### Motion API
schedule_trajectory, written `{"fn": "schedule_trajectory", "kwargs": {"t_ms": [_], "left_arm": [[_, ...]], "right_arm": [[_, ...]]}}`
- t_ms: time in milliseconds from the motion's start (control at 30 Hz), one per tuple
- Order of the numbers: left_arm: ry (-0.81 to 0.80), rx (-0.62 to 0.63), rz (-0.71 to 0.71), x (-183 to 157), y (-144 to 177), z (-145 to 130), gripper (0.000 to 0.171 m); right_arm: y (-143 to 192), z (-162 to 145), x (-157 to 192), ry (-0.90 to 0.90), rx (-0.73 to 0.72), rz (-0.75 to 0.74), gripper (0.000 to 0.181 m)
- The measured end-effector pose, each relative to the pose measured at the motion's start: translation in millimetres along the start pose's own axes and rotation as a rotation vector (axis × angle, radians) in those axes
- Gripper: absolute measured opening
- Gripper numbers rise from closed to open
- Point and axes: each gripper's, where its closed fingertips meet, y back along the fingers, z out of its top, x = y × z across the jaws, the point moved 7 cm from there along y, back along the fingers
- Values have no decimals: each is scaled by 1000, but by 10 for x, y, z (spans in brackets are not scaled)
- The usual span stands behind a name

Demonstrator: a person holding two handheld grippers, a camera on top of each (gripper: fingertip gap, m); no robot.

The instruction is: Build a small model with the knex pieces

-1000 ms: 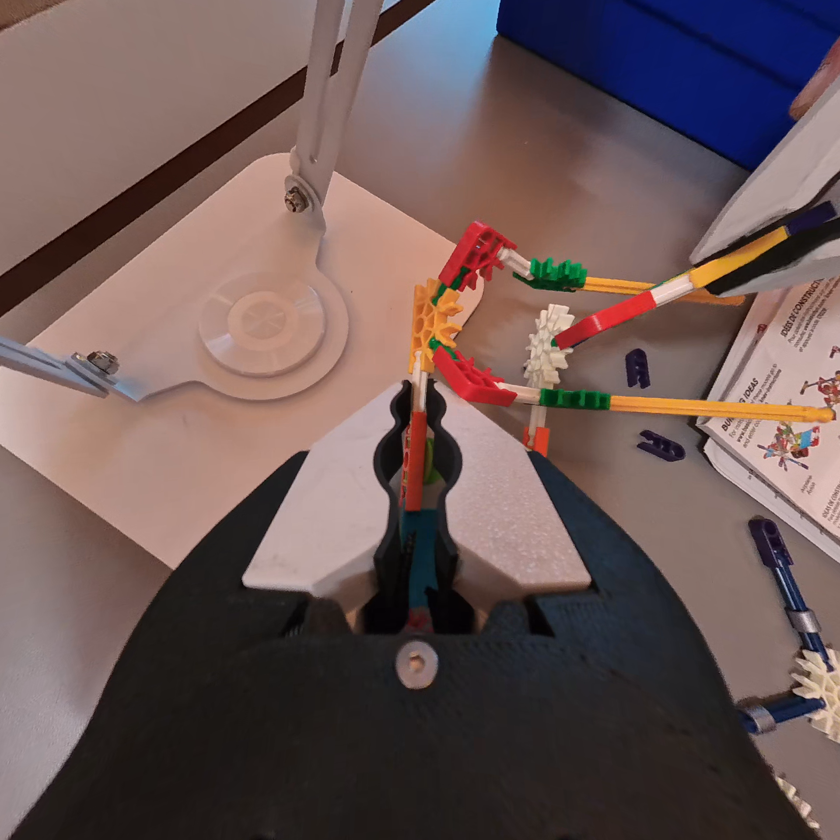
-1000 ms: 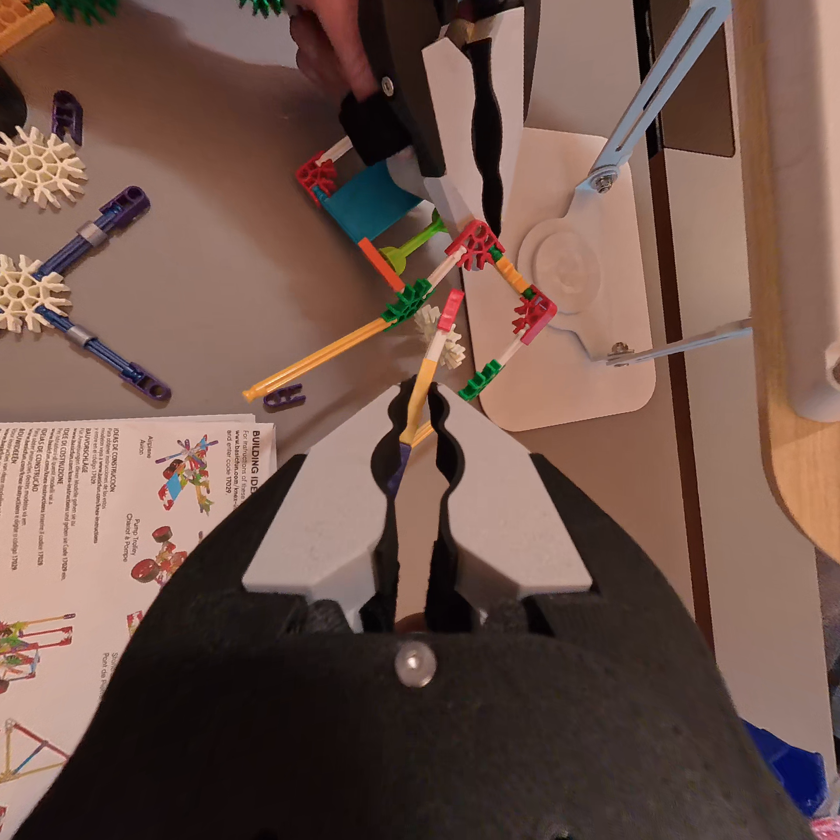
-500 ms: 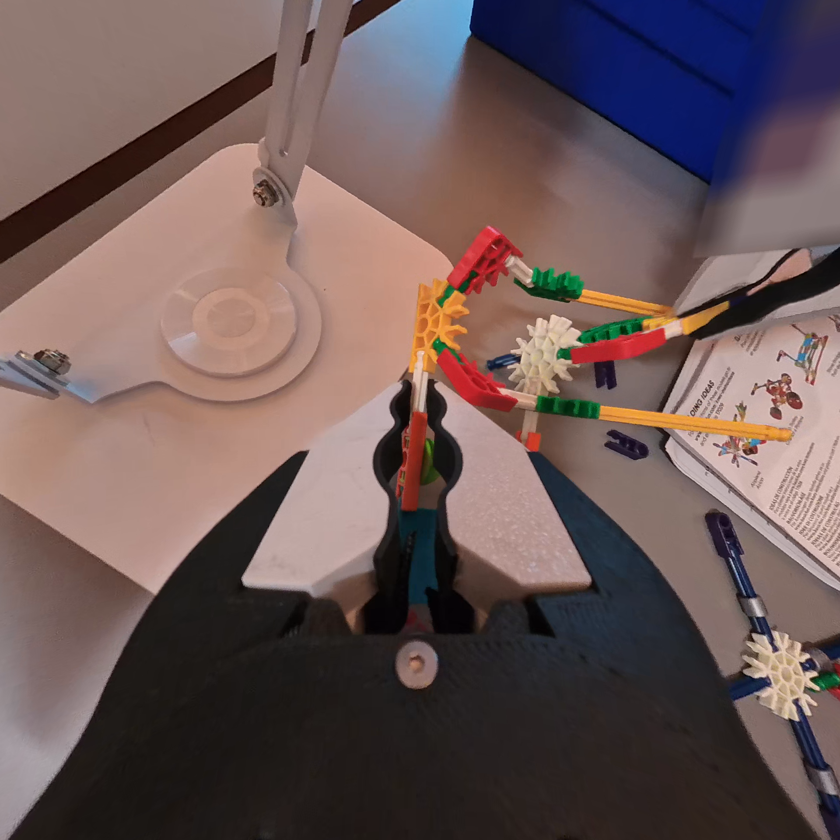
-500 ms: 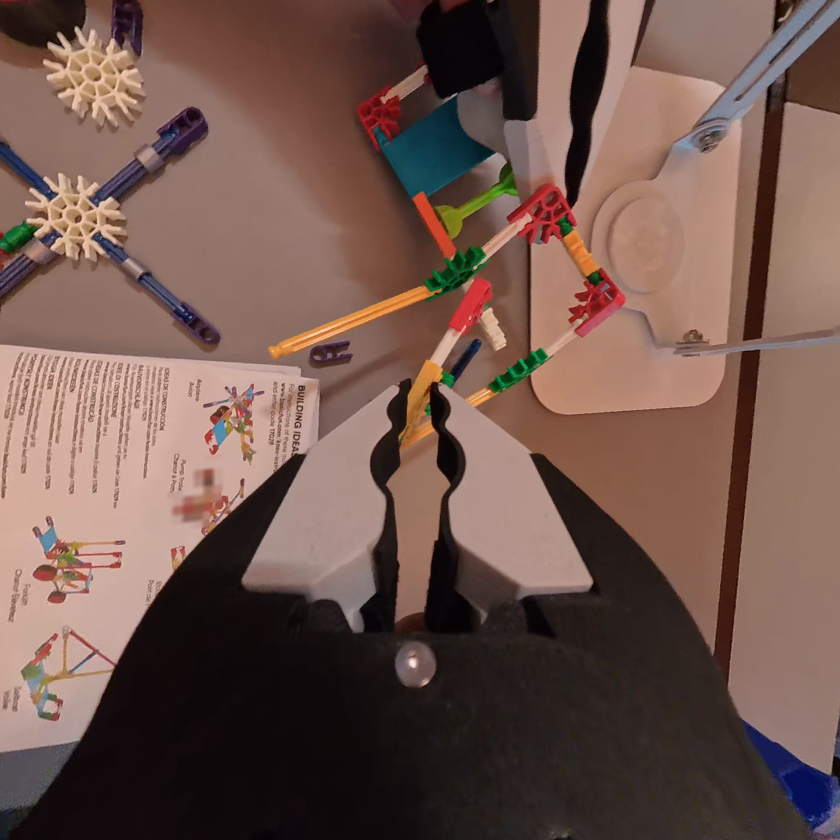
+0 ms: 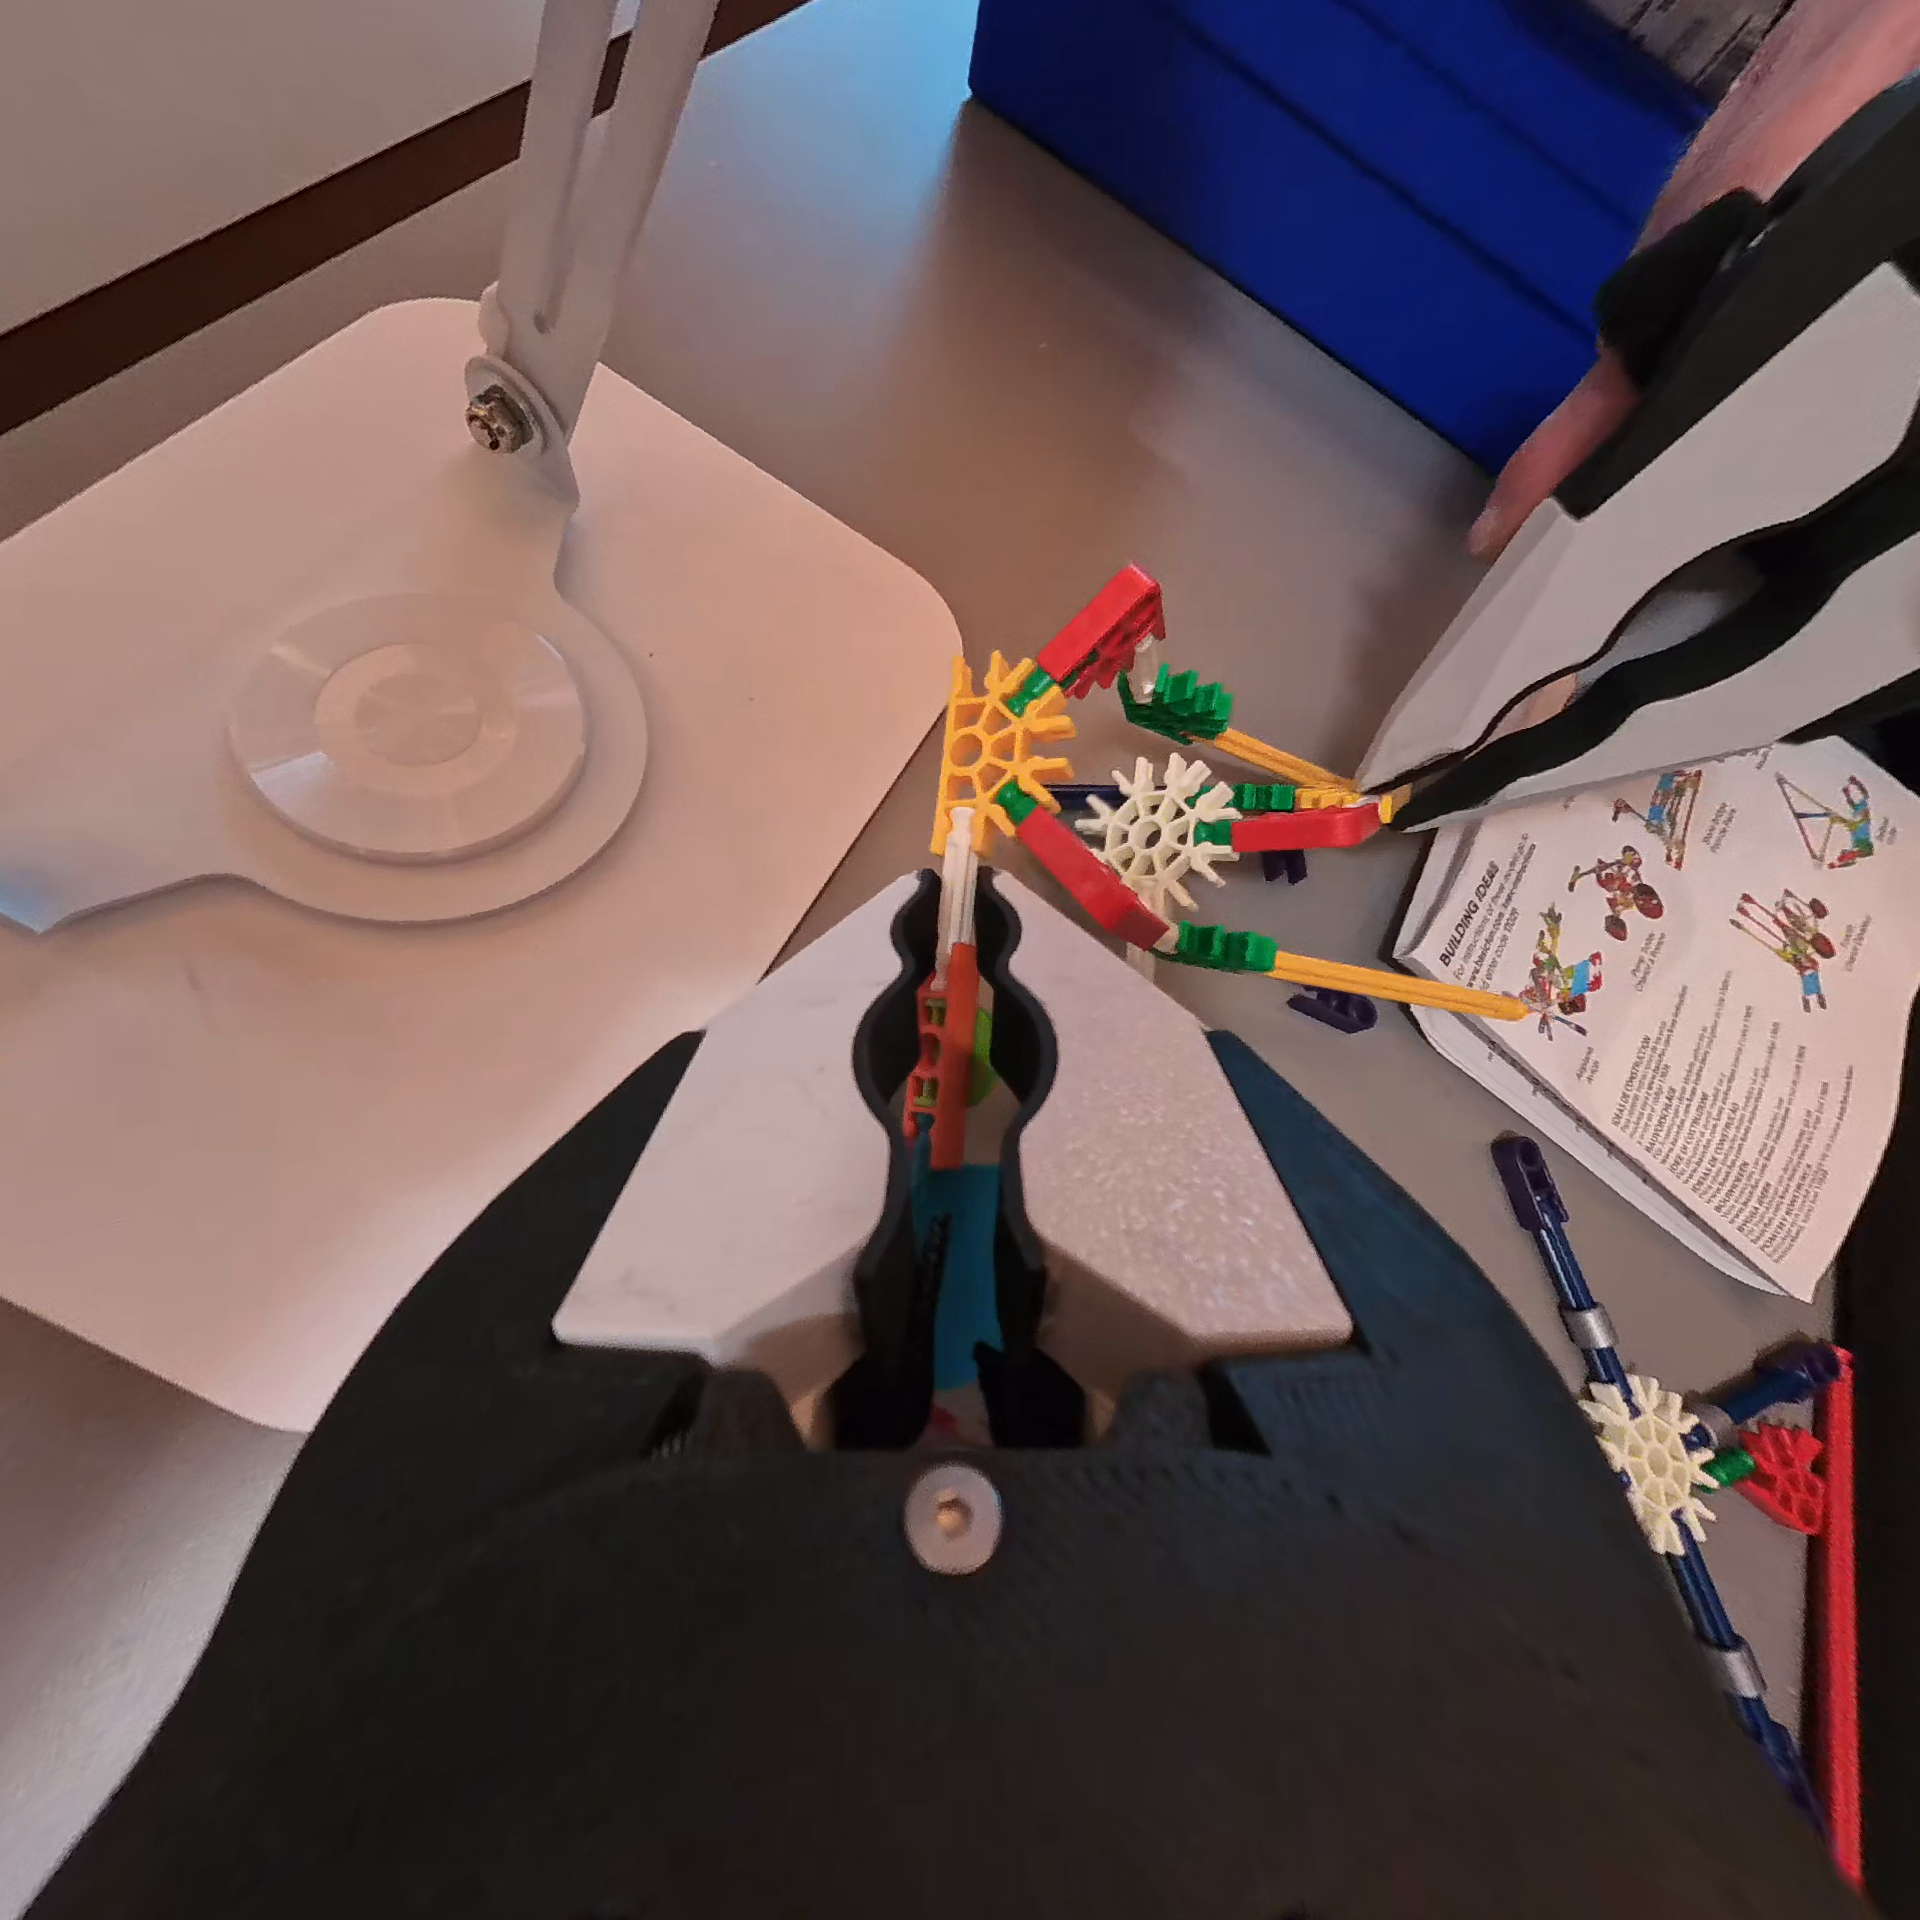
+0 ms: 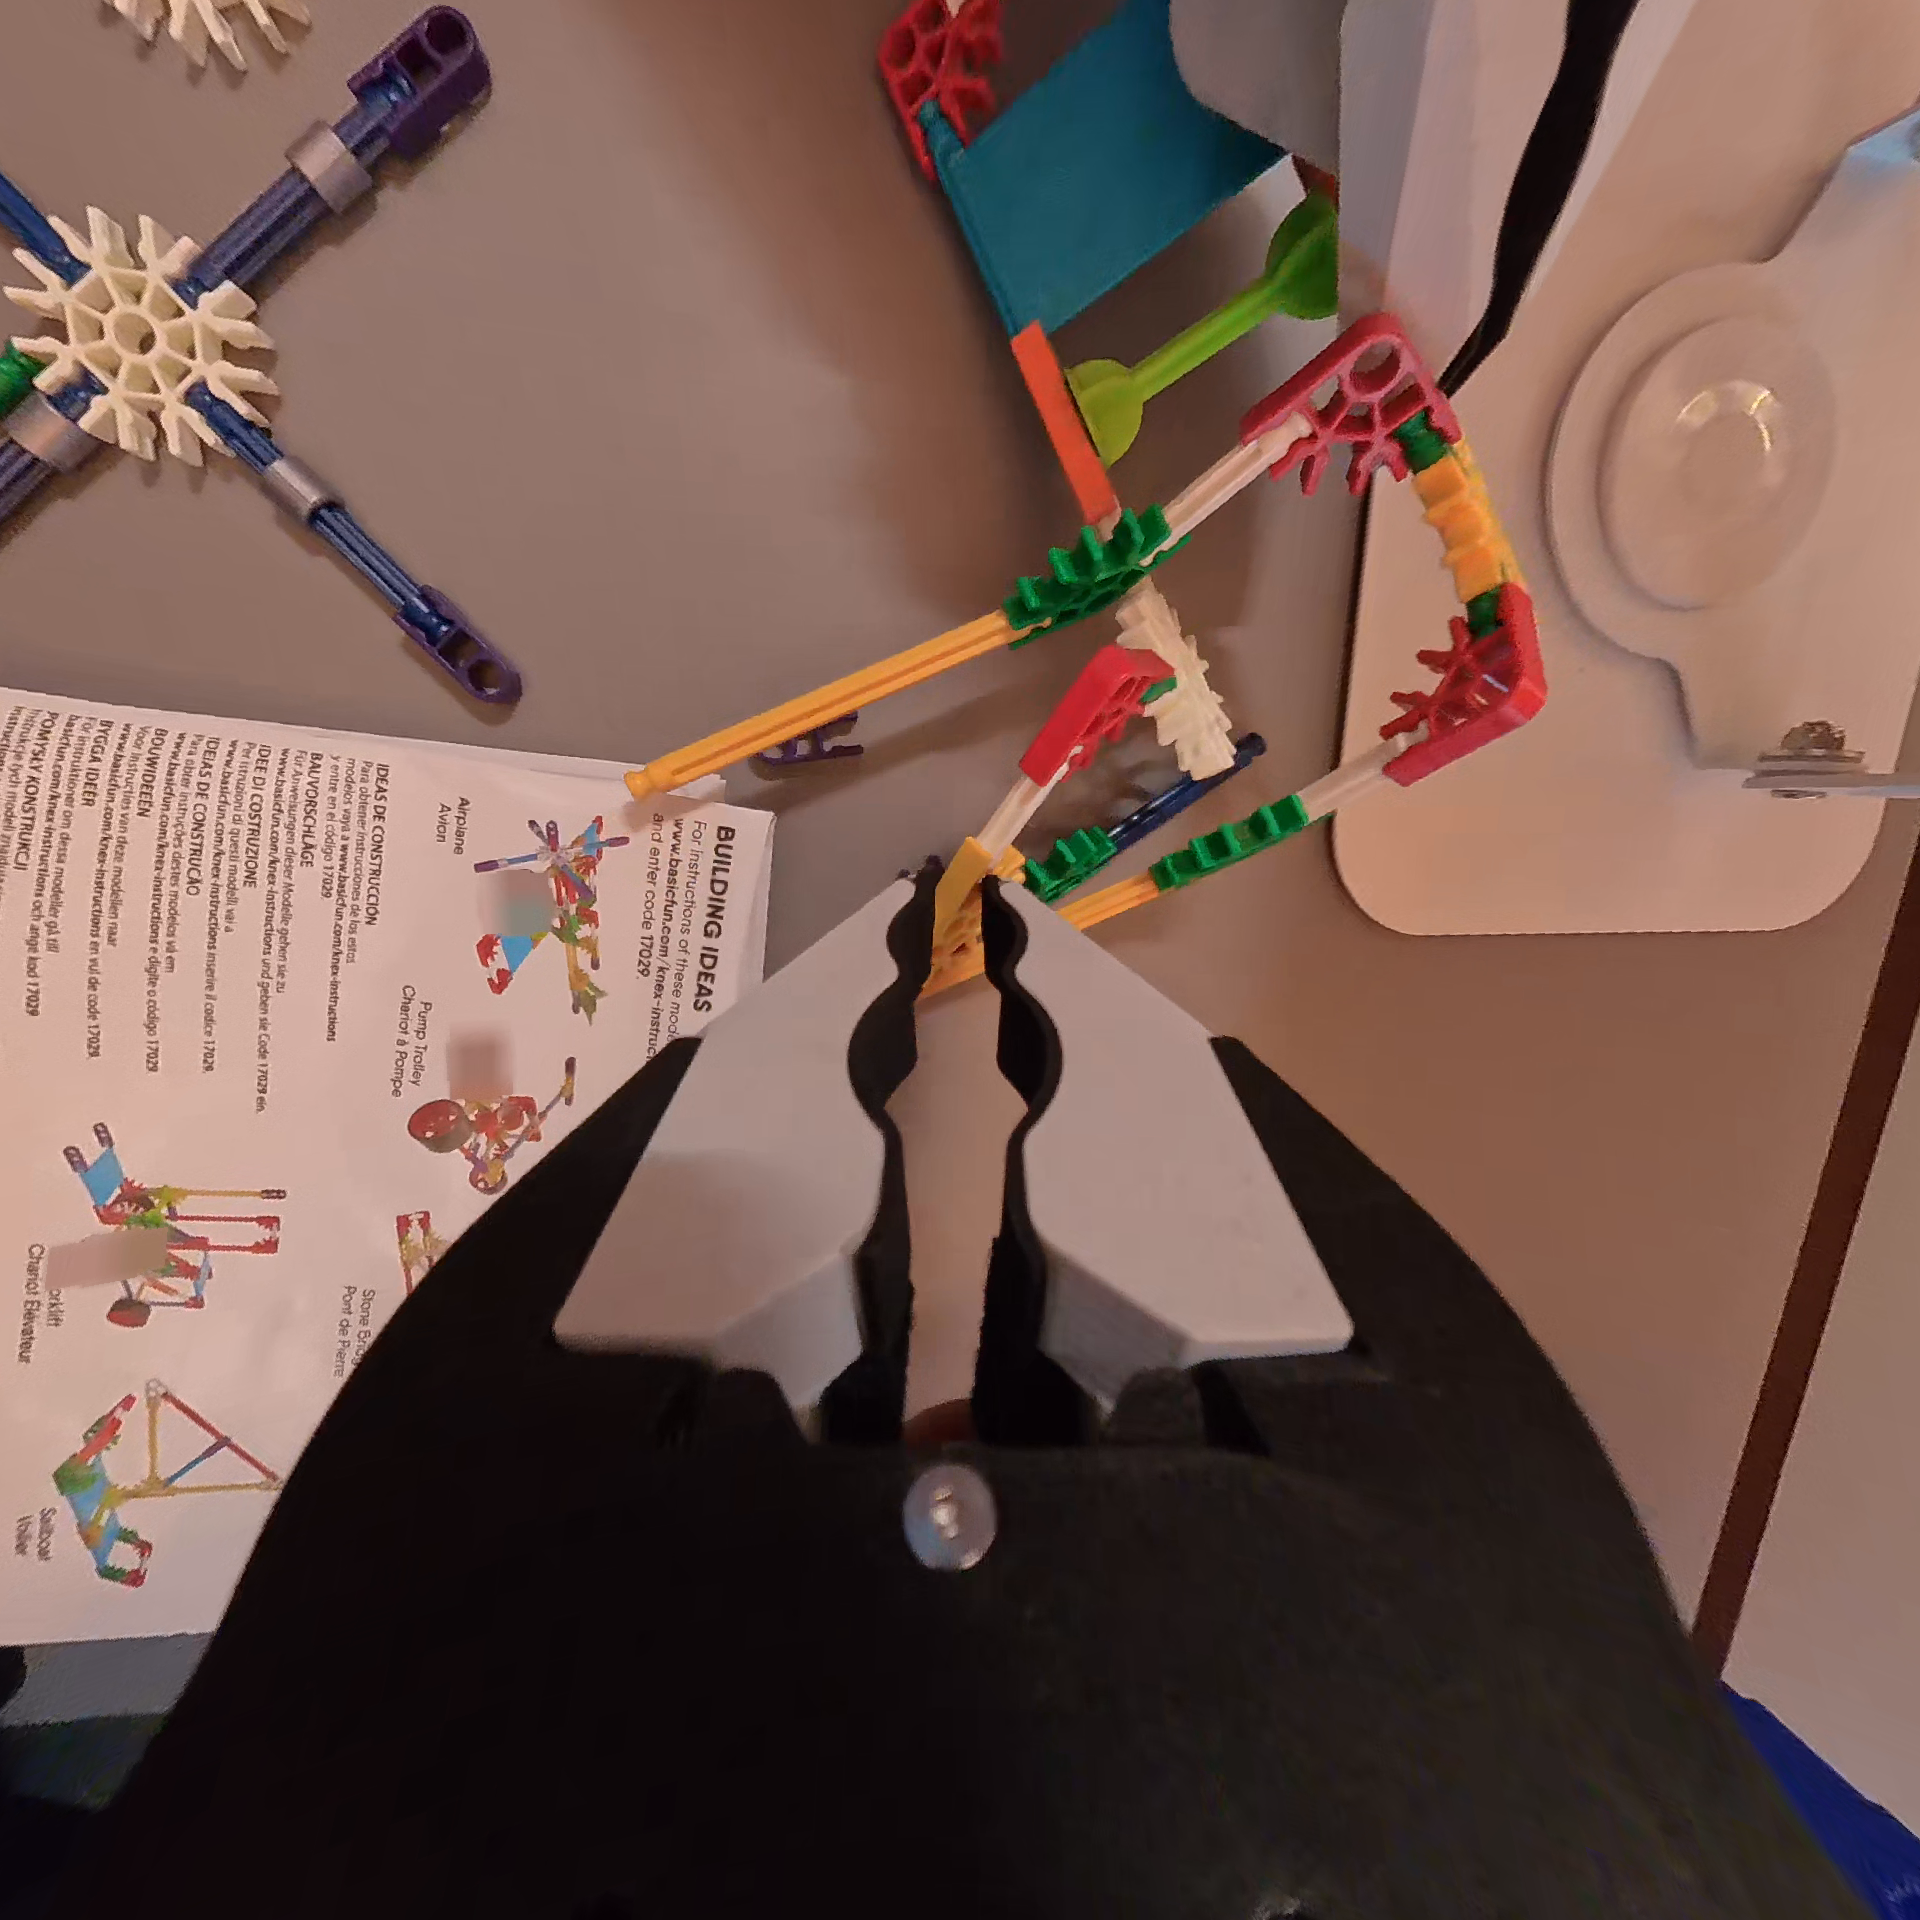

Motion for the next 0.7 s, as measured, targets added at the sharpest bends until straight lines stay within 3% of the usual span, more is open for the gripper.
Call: {"fn": "schedule_trajectory", "kwargs": {"t_ms": [167, 300, 367, 600, 700], "left_arm": [[-28, 20, -5, -3, 23, -20, 5], [-172, 55, 66, -38, 33, -29, 35], [-261, 90, 109, -63, -47, -74, 42], [-536, 119, 245, -142, -134, -70, 32], [-658, 111, 336, -145, -120, -21, 16]], "right_arm": [[2, 1, -4, -5, -9, 3, 7], [-45, -2, 17, 3, 3, 18, 6], [-58, 11, 21, 3, -3, 21, 5], [-68, 21, 25, 5, -15, 19, 5], [-74, 24, 27, 6, -22, 21, 5]]}}
